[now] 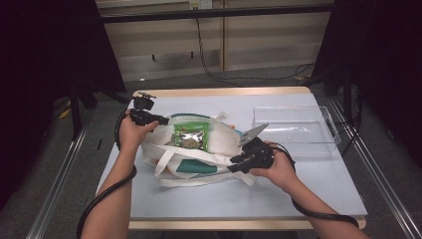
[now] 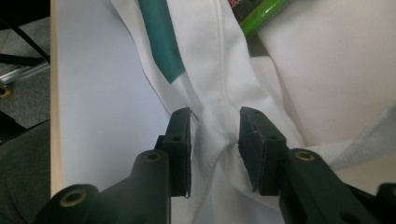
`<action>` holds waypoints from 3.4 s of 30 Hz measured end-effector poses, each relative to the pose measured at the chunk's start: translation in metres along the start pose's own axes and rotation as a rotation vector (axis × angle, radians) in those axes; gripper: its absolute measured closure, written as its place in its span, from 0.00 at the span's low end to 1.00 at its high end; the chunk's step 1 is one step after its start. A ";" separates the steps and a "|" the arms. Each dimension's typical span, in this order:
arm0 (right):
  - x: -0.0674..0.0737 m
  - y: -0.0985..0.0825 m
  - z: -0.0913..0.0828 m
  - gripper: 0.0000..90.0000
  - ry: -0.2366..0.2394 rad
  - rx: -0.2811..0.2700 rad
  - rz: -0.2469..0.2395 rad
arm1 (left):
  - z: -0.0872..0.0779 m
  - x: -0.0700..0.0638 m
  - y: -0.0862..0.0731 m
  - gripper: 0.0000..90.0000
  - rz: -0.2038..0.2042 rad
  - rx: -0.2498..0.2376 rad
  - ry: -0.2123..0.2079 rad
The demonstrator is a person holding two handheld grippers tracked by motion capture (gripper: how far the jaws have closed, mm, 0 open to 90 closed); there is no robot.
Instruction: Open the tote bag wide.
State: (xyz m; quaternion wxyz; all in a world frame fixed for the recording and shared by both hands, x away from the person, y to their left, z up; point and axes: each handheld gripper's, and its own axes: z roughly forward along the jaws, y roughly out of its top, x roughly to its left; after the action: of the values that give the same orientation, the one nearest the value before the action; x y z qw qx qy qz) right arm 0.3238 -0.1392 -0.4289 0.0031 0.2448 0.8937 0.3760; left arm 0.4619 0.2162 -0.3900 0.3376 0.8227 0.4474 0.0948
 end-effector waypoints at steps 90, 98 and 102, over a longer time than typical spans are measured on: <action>-0.035 0.094 -0.023 0.54 -0.157 -0.059 -0.021 | -0.045 -0.066 -0.040 0.43 0.188 -0.061 -0.222; -0.043 0.093 -0.024 0.55 -0.192 -0.048 -0.001 | -0.039 -0.067 -0.051 0.42 0.179 -0.043 -0.251; -0.049 0.092 -0.024 0.58 -0.212 -0.039 0.015 | -0.037 -0.068 -0.055 0.42 0.192 -0.031 -0.255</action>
State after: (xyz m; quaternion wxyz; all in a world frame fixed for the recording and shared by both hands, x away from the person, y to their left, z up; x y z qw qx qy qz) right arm 0.4022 -0.1217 -0.3587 0.0996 0.2896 0.8790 0.3654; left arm 0.3685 0.1997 -0.3878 0.3937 0.8616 0.3190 0.0284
